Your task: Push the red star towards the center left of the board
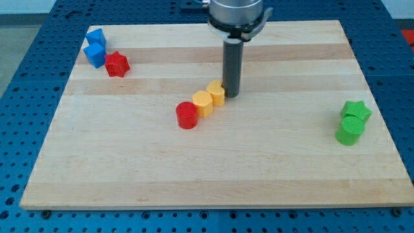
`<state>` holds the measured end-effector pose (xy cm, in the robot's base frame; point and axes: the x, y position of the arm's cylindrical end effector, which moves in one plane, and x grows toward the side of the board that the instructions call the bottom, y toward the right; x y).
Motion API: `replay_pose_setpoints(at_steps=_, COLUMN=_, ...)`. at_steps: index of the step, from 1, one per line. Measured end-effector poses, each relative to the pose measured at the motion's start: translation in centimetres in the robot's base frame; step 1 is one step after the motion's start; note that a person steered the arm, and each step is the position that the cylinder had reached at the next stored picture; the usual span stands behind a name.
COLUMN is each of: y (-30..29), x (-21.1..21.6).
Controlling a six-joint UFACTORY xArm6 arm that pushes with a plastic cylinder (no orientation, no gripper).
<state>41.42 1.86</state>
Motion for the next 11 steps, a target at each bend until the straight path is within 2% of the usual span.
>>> replay_pose_setpoints(at_steps=2, y=-3.1, x=2.1)
replay_pose_setpoints(at_steps=4, y=0.7, x=-1.7)
replay_pose_setpoints(at_steps=5, y=-0.1, x=-4.5)
replay_pose_setpoints(at_steps=7, y=-11.9, x=-5.3)
replay_pose_setpoints(at_steps=9, y=-15.4, x=-4.8)
replay_pose_setpoints(at_steps=10, y=-15.4, x=-8.3)
replay_pose_setpoints(at_steps=11, y=-15.6, x=-9.9)
